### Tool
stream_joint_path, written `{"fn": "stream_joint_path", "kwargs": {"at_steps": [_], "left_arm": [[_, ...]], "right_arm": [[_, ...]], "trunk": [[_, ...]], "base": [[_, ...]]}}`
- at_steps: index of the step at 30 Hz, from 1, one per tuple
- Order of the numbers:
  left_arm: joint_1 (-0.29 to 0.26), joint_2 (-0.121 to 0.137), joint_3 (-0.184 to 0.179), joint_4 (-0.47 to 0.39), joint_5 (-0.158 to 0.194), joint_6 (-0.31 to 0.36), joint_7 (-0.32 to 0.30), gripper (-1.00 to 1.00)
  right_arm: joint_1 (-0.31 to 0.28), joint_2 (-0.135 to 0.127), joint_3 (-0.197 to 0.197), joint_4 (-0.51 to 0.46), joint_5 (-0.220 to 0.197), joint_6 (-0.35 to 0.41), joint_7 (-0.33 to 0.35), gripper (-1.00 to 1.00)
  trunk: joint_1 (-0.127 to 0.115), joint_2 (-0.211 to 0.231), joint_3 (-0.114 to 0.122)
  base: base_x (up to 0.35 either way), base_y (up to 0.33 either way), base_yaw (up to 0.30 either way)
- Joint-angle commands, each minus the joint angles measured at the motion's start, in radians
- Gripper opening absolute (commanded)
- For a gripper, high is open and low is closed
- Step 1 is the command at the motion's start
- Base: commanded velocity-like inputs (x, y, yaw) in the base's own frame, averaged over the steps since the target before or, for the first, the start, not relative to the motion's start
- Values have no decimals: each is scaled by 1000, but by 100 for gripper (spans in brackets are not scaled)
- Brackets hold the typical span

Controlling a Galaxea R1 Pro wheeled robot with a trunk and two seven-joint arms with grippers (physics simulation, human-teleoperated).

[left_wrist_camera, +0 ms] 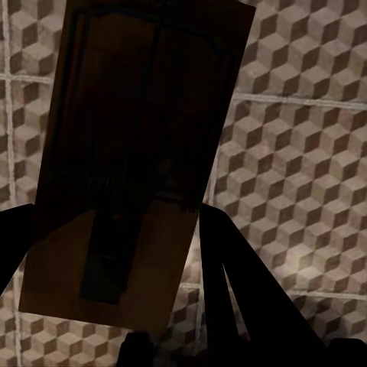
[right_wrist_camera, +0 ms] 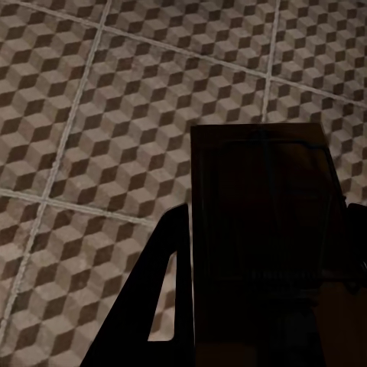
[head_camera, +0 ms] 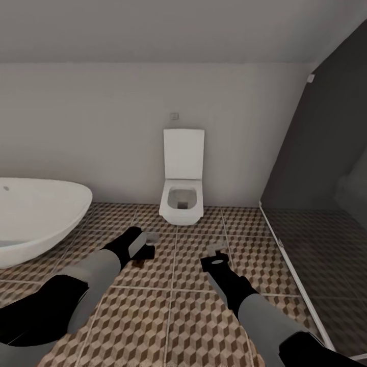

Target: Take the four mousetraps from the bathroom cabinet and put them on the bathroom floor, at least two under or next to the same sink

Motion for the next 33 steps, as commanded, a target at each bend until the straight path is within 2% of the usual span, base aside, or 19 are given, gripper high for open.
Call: {"fn": "stream_joint_path", "kwargs": {"at_steps": [1,33], "left_arm": [[0,0,-6,-1,7,4,3,-100],[0,-3,-6,1,7,4,3,-100]], "right_arm": [[-1,-1,8,-1,-11,5,-7,-100],[-1,-1,8,-1,-10,4,-5,-100]], "trunk": [[4,-8,-6],[127,-232,-158]], "base": [[0,0,0],[0,0,0]]}}
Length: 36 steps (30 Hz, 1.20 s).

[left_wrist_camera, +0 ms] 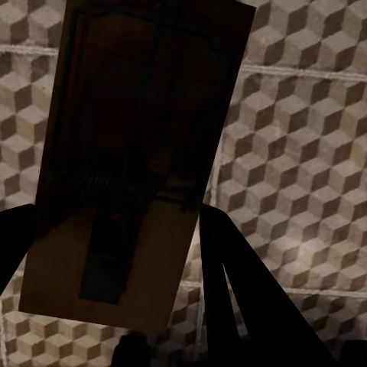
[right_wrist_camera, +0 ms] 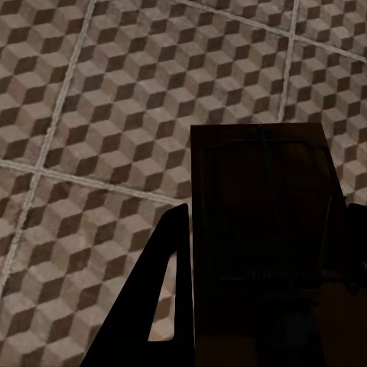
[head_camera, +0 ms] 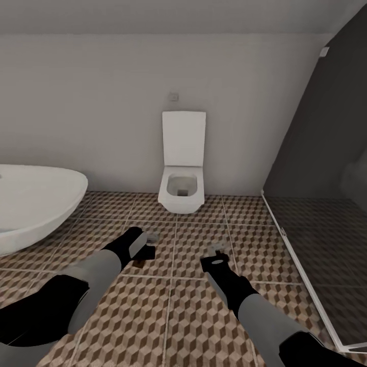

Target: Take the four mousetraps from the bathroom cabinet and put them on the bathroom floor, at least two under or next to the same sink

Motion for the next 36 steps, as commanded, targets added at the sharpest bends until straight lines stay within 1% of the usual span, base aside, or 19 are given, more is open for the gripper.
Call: {"fn": "stream_joint_path", "kwargs": {"at_steps": [1,4,6,9,12,19,36], "left_arm": [[0,0,-6,-2,7,4,4,-100],[0,-3,-6,-2,7,4,4,-100],[0,-3,-6,-2,7,4,4,-100],[0,-6,-6,-2,7,4,4,-100],[0,-7,-6,-2,7,4,4,-100],[0,-7,-6,3,7,4,4,-100],[0,-11,-6,6,7,4,4,-100]], "right_arm": [[-1,-1,8,-1,-11,5,-7,-100],[-1,-1,9,-1,-11,-4,-6,-100],[-1,-1,9,0,-12,-30,-6,-100],[-1,-1,10,7,-13,-104,-6,-100],[-1,-1,10,10,-13,-139,-6,-100],[-1,-3,10,12,-13,-157,-6,-100],[-1,-2,11,12,-12,-158,-6,-100]], "trunk": [[4,-8,-6],[15,-29,-20],[23,-43,-29],[34,-64,-44],[46,-85,-58],[73,-134,-91],[138,-253,-172]], "base": [[0,0,0],[0,0,0],[0,0,0],[0,0,0],[0,0,0],[0,0,0],[0,0,0]]}}
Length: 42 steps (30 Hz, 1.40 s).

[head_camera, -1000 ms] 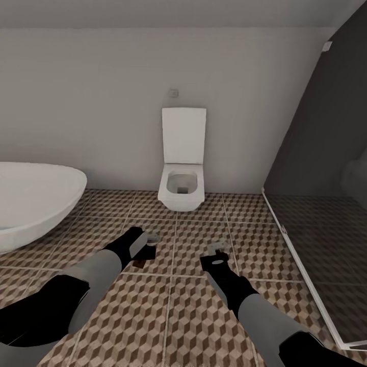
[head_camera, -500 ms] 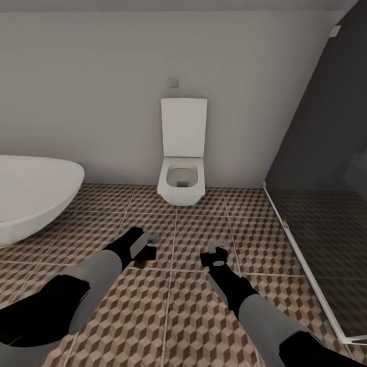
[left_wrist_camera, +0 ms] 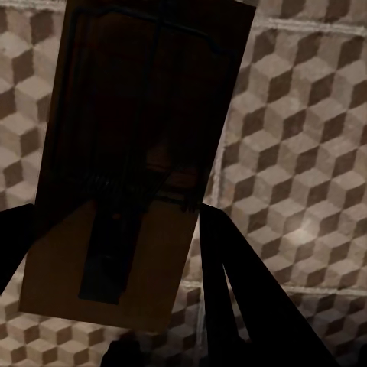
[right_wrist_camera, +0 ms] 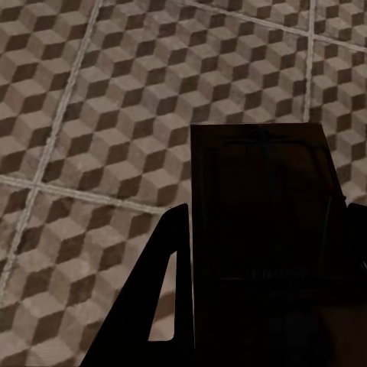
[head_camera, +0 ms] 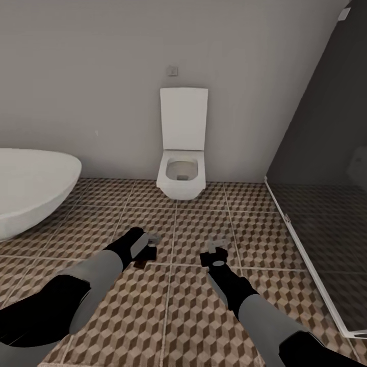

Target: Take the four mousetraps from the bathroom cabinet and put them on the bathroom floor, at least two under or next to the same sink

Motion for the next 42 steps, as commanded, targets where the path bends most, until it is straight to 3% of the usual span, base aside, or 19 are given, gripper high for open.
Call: {"fn": "stream_joint_path", "kwargs": {"at_steps": [1,22,31,42], "left_arm": [[0,0,-6,-2,7,4,4,-100],[0,-2,-6,4,7,5,4,-100],[0,3,-6,21,6,2,4,-100],[0,15,-6,59,4,-76,2,-100]], "right_arm": [[-1,-1,8,-2,-11,5,-7,-100],[-1,0,8,-2,-10,5,-7,-100],[-1,1,9,-2,-9,5,-7,-100],[-1,1,10,-2,-8,5,-7,-100]], "trunk": [[4,-8,-6],[84,-155,-105],[84,-155,-107],[84,-155,-108]], "base": [[0,0,0],[0,0,0],[0,0,0],[42,0,0]]}}
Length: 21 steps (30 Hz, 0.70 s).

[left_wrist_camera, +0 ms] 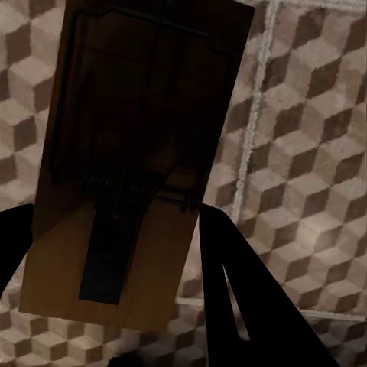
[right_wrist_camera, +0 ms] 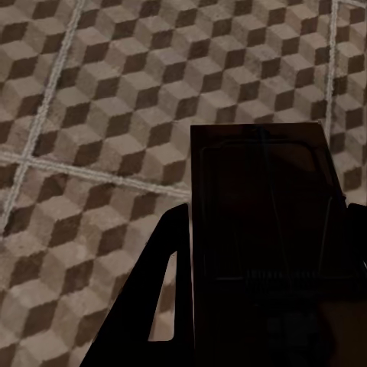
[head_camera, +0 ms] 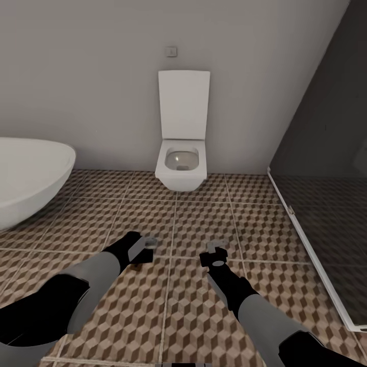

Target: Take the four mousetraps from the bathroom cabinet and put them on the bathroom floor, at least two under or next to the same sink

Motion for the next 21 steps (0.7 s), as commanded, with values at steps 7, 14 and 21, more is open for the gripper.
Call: {"fn": "stream_joint_path", "kwargs": {"at_steps": [7,14,21], "left_arm": [[0,1,-6,0,7,1,4,-100],[0,1,-5,1,7,1,4,-100],[0,1,-6,2,7,1,4,-100]], "right_arm": [[-1,-1,8,-2,-11,5,-7,-100],[-1,-1,8,-2,-11,5,-7,-100],[-1,-1,8,-2,-11,5,-7,-100]], "trunk": [[0,0,-1],[0,0,-1],[0,0,-1]], "base": [[290,0,0],[337,0,0],[340,0,0]]}}
